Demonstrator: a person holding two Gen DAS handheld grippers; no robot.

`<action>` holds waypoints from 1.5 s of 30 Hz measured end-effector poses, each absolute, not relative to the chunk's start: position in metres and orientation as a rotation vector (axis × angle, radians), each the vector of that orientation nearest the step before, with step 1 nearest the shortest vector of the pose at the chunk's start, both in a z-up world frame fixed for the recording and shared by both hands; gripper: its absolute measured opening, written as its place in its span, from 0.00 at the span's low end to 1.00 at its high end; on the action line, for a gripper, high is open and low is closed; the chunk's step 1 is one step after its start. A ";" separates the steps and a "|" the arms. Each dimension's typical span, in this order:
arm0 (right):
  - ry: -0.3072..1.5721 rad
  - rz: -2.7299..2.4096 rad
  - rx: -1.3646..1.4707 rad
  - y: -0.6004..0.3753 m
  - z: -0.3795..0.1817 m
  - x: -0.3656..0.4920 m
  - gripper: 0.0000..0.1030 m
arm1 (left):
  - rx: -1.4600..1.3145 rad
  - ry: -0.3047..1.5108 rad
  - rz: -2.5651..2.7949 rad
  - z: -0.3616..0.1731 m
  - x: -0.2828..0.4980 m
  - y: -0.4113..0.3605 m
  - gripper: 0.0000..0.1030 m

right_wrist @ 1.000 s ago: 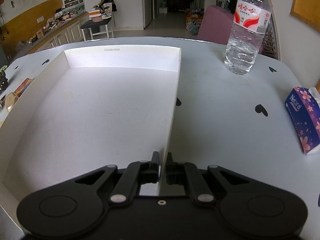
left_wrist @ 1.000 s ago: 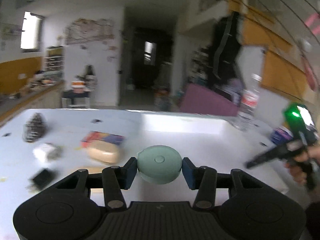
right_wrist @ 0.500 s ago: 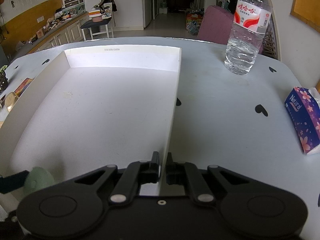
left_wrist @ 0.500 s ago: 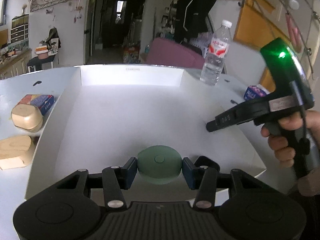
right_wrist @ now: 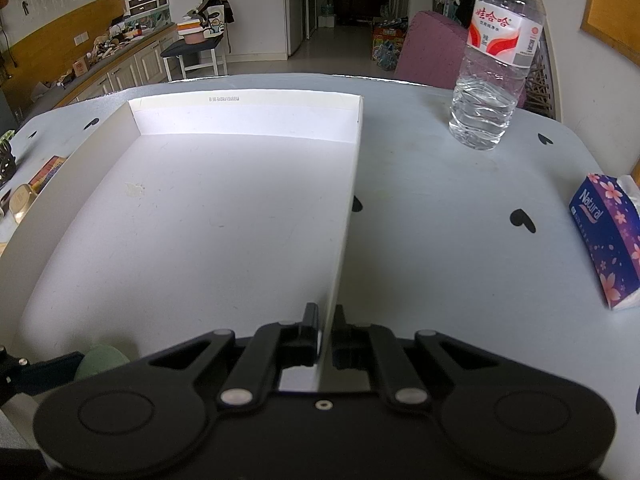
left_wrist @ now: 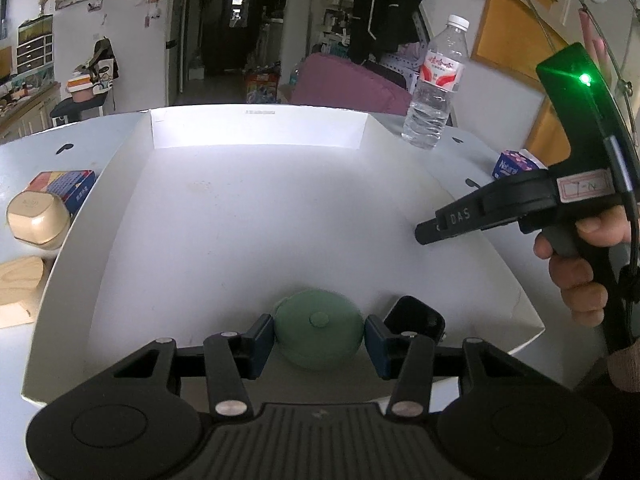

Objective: Organize rigid objects
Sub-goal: 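Lower the green disc into the tray beside the watch, open left tool, then move the left tool back and grasp the black phone charger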

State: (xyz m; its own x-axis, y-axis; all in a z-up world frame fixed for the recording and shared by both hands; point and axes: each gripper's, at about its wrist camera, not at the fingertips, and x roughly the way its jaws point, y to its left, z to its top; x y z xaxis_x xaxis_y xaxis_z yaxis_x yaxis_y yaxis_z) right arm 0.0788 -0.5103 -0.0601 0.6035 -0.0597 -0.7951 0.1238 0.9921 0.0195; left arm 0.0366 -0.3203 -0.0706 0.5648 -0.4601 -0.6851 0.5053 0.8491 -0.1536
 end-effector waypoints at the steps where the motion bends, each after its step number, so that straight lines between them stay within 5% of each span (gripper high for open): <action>1: 0.917 -0.106 0.075 -0.510 -0.060 0.079 0.06 | 0.061 0.789 -0.566 -0.070 0.038 -0.321 0.57; 9: 0.917 -0.106 0.075 -0.510 -0.060 0.079 0.06 | 0.047 0.773 -0.564 -0.063 0.034 -0.319 0.64; 17: 0.917 -0.107 0.074 -0.510 -0.060 0.079 0.06 | 0.056 0.693 -0.579 -0.042 0.010 -0.314 0.92; 23: 0.917 -0.106 0.073 -0.510 -0.060 0.079 0.06 | 0.066 0.650 -0.574 -0.028 -0.007 -0.307 0.99; 45: 0.916 -0.105 0.074 -0.510 -0.060 0.079 0.06 | 0.040 0.467 -0.331 0.005 -0.024 -0.212 1.00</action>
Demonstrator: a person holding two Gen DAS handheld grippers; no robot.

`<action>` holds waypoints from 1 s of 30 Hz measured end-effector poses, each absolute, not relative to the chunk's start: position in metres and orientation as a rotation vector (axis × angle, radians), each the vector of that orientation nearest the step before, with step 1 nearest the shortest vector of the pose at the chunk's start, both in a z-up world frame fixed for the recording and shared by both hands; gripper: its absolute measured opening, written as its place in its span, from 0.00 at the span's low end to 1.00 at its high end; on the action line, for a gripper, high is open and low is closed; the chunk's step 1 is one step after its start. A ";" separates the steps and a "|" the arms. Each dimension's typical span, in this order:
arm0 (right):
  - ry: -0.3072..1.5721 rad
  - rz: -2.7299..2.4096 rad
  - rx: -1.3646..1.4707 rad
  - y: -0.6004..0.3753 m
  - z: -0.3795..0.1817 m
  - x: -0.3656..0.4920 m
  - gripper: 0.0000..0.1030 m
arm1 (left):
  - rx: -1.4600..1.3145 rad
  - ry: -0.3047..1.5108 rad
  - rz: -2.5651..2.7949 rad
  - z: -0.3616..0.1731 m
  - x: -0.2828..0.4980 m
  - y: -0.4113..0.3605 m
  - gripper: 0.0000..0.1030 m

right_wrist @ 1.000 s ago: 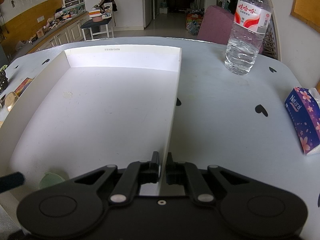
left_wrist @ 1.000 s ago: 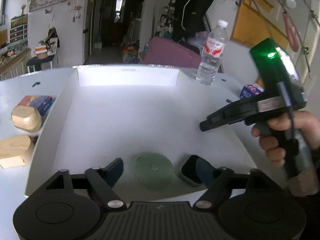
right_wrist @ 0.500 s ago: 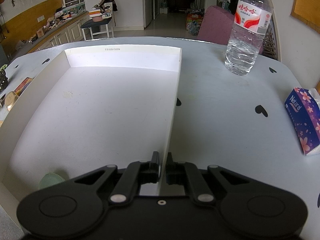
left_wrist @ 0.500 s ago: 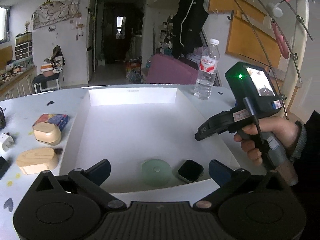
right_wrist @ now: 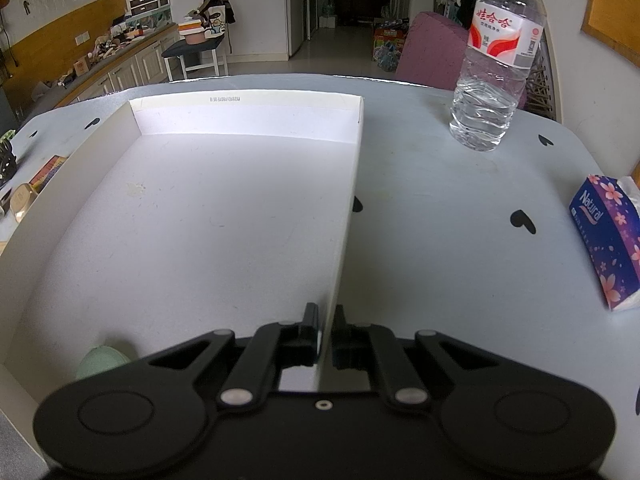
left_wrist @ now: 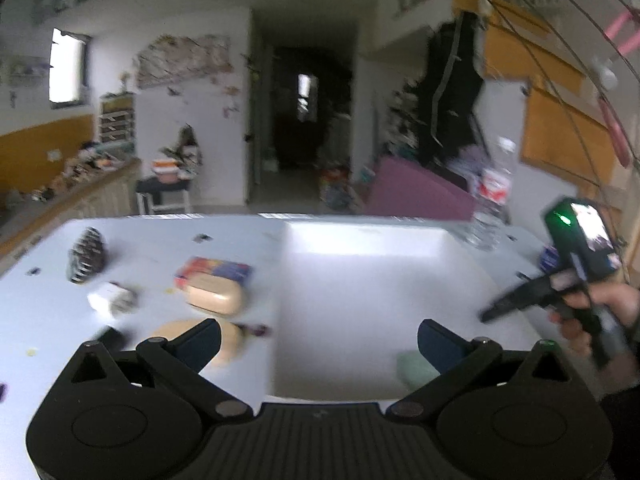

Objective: Organize rigid objects
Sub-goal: 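Move the left tool back and grasp the black phone charger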

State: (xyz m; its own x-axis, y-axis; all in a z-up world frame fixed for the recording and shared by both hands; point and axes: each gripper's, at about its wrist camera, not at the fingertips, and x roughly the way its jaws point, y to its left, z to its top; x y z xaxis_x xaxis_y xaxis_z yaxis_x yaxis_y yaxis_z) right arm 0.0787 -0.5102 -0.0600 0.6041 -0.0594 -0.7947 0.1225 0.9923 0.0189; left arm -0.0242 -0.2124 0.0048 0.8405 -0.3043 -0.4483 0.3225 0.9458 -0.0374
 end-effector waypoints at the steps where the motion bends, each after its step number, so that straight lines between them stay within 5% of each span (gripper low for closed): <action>1: 0.916 -0.105 0.074 -0.510 -0.060 0.079 0.06 | 0.041 0.454 -0.309 0.006 -0.023 -0.204 1.00; 11: 0.916 -0.105 0.072 -0.510 -0.059 0.079 0.06 | 0.098 0.421 -0.128 -0.006 0.009 -0.137 0.97; 14: 0.916 -0.104 0.071 -0.510 -0.059 0.079 0.06 | 0.143 0.500 -0.056 -0.021 0.029 -0.120 0.77; 17: 0.916 -0.104 0.071 -0.510 -0.059 0.079 0.06 | 0.157 0.579 -0.033 -0.039 0.050 -0.105 0.69; 30: 0.915 -0.102 0.070 -0.510 -0.059 0.079 0.07 | 0.177 0.599 -0.081 -0.070 0.098 -0.076 0.68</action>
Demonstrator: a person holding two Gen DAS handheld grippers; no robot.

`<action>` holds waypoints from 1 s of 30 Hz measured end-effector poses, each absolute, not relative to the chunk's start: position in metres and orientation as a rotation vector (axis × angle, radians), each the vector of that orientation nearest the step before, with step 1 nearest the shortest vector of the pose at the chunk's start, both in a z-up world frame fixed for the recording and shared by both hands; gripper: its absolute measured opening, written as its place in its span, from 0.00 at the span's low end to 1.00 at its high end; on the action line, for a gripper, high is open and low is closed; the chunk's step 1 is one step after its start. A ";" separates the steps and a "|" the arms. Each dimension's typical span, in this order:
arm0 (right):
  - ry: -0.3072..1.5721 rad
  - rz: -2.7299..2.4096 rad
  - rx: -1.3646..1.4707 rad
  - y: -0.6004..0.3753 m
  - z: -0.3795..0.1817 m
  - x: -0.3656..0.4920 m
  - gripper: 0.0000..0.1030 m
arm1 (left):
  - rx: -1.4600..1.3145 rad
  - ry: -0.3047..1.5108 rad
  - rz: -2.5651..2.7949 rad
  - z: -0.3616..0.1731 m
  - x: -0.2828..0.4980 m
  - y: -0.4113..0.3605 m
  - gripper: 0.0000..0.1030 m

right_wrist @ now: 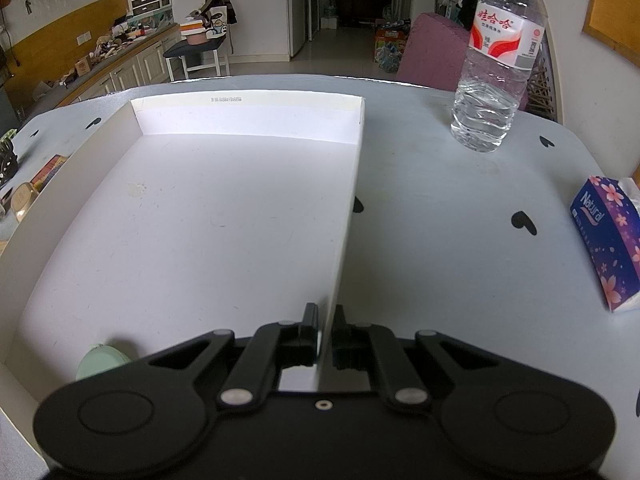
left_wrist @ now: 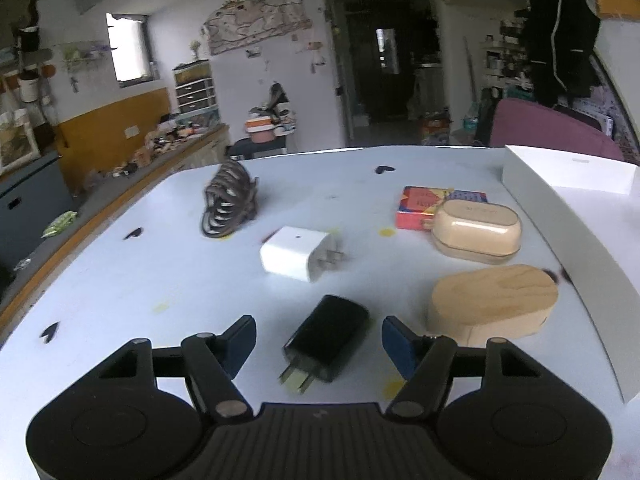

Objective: Organize rigid objects
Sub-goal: 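Move the left tool back and grasp the black phone charger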

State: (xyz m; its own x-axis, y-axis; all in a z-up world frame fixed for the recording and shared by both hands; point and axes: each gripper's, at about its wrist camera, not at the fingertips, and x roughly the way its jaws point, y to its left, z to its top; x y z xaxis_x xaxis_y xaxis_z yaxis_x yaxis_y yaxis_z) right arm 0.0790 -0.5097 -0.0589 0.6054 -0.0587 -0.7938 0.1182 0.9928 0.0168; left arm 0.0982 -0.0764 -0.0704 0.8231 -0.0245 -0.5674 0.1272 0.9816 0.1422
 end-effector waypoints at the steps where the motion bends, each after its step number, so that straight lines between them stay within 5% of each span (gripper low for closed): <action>1: 0.915 -0.102 0.070 -0.510 -0.059 0.079 0.07 | 0.174 0.607 -0.087 -0.072 0.101 -0.079 0.67; 7: 0.915 -0.102 0.069 -0.510 -0.059 0.079 0.07 | 0.193 0.622 -0.102 -0.074 0.091 -0.091 0.54; 16: 0.914 -0.102 0.069 -0.509 -0.059 0.079 0.07 | 0.168 0.650 -0.059 -0.072 0.097 -0.095 0.51; 22: 0.915 -0.102 0.069 -0.510 -0.059 0.079 0.07 | 0.144 0.664 -0.033 -0.071 0.114 -0.094 0.34; 30: 0.914 -0.102 0.070 -0.510 -0.060 0.079 0.07 | 0.097 0.649 0.020 -0.063 0.104 -0.094 0.33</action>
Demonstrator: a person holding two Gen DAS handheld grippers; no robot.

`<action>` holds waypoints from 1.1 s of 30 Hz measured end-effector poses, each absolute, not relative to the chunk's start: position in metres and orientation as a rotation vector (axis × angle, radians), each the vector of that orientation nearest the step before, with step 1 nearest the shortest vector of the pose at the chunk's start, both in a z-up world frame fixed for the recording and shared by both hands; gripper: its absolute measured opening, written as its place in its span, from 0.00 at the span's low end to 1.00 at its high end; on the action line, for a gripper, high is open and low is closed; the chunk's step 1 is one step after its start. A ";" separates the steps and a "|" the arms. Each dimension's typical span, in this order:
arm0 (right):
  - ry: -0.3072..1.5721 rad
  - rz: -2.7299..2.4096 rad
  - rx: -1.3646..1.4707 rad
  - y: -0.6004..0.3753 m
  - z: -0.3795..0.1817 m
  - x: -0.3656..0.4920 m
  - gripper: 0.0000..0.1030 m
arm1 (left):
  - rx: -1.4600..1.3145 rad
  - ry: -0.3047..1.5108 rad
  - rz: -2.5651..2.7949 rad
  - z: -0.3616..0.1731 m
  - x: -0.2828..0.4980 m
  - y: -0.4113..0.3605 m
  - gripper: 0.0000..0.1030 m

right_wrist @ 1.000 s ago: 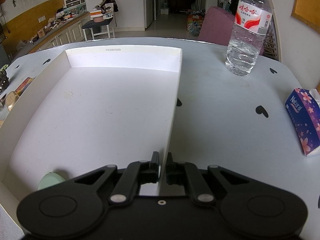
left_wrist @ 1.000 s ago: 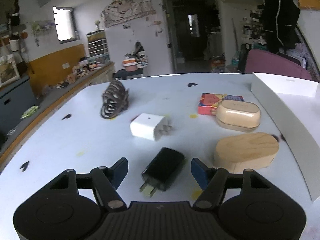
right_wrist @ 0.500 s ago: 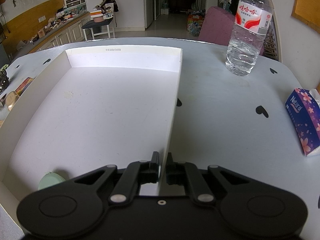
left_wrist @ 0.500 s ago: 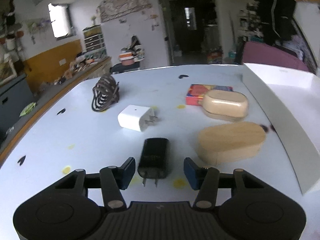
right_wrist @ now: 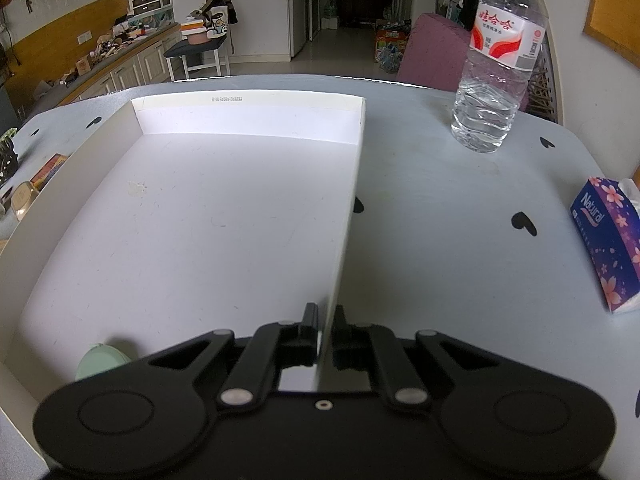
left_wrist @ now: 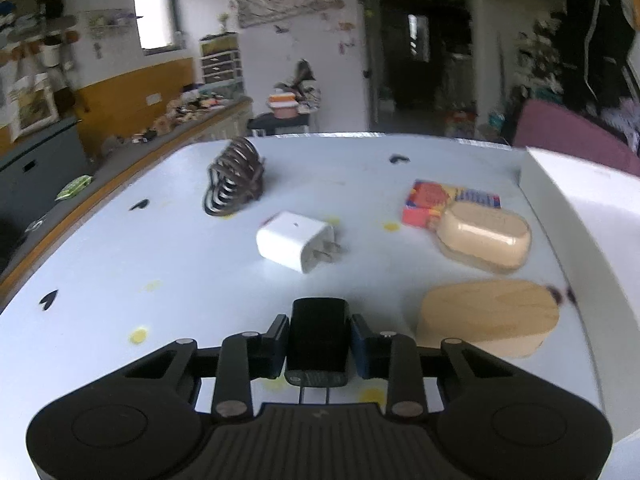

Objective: Organize rigid objects
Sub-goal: 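Carry the black charger into the tray beside the green disc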

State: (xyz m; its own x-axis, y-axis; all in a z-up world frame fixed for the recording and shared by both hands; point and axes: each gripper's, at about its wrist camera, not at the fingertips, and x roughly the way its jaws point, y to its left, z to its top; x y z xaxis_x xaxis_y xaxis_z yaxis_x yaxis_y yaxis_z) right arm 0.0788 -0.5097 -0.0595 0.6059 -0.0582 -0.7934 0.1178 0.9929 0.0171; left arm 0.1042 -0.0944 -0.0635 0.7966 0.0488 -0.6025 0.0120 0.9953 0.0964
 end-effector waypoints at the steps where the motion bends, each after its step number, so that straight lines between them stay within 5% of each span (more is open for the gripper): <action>1: 0.914 -0.102 0.070 -0.510 -0.060 0.079 0.07 | 0.091 0.634 0.019 -0.058 0.101 -0.096 0.33; 11: 0.914 -0.102 0.070 -0.510 -0.060 0.079 0.07 | 0.088 0.511 -0.247 -0.005 0.054 -0.177 0.33; 33: 0.915 -0.100 0.066 -0.509 -0.059 0.079 0.07 | 0.115 0.773 -0.423 -0.064 0.043 -0.284 0.33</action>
State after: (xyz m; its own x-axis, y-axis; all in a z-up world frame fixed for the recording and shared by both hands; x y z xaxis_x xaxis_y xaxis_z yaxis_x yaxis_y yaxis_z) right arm 0.0792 -0.5093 -0.0588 0.6060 -0.0581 -0.7933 0.1142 0.9933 0.0145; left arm 0.0434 -0.2844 -0.0642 0.6369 -0.3279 -0.6977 0.4111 0.9101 -0.0525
